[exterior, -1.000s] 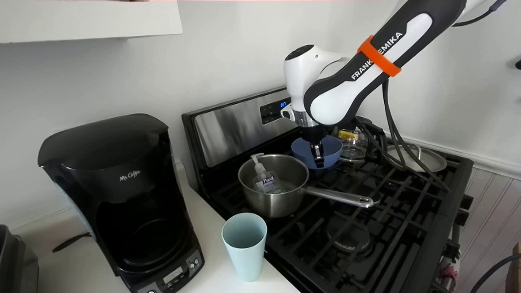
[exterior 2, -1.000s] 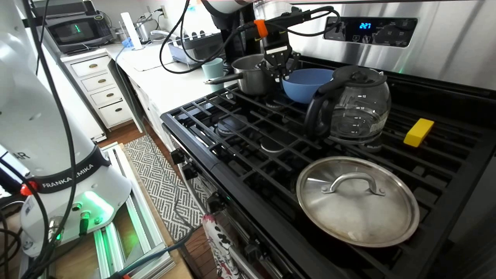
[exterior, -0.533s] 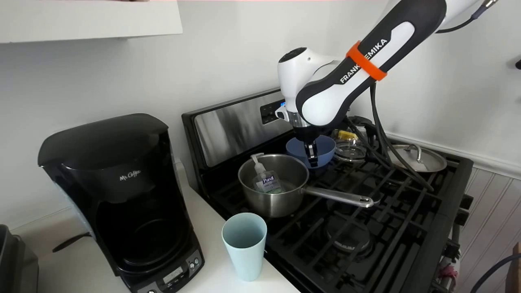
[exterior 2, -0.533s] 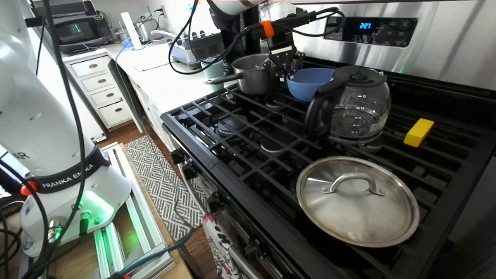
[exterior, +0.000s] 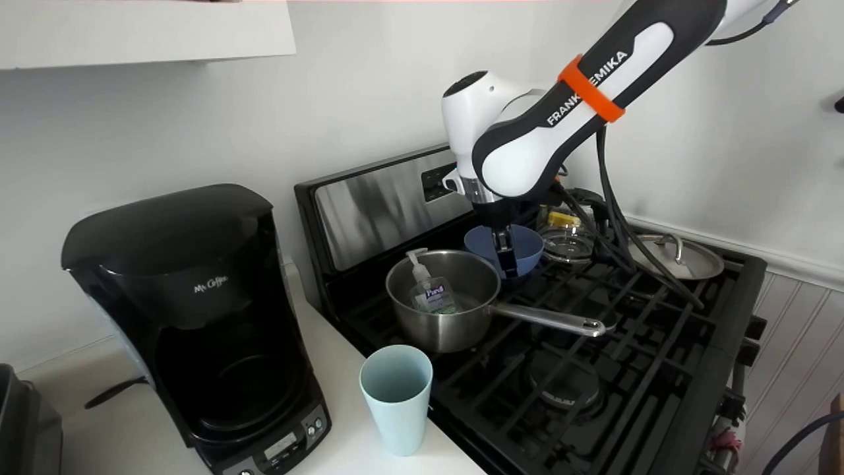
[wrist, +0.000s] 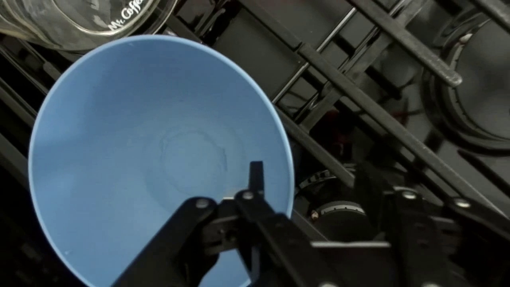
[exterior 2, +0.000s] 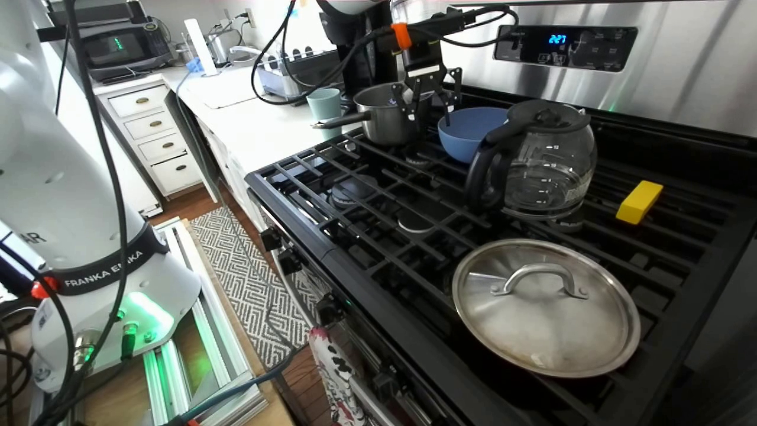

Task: Move the blue bowl backward on the stove

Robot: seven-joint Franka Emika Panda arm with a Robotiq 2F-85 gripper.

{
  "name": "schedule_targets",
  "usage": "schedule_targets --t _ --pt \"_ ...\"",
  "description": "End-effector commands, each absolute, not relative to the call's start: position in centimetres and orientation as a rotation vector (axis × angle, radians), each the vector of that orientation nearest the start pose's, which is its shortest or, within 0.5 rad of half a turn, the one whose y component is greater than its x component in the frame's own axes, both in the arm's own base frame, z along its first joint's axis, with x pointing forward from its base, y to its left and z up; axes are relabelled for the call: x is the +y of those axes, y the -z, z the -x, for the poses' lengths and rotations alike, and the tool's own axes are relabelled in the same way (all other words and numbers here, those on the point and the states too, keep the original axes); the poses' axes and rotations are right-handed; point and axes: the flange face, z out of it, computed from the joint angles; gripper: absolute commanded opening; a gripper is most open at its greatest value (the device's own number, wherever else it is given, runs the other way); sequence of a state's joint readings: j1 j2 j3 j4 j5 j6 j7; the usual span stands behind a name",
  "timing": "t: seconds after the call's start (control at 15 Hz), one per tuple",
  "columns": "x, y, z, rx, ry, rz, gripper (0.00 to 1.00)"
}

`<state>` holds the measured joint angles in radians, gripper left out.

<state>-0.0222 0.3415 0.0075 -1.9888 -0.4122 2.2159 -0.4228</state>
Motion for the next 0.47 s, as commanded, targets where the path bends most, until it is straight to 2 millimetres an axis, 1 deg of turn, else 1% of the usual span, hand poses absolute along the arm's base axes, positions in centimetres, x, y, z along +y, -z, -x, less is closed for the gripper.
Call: schedule_targets --t 0.0,0.07,0.13,0.27,0.33,0.4 --pt "-1.6 -33.9 -56.5 -0.89 -0.158 3.285 0.93" --pt "-1.7 -35.3 -56.0 -0.813 -0.118 3.304 0.98" --pt "-2.0 -36.8 -55.5 -0.728 -0.081 3.321 1.0" --pt "-2.4 -39.3 -54.4 -0.566 0.01 3.333 1.0" --pt "-2.2 -40.2 -53.9 -0.503 0.09 3.337 1.0" --pt "-2.2 -38.7 -56.1 -0.637 -0.002 3.338 1.0"
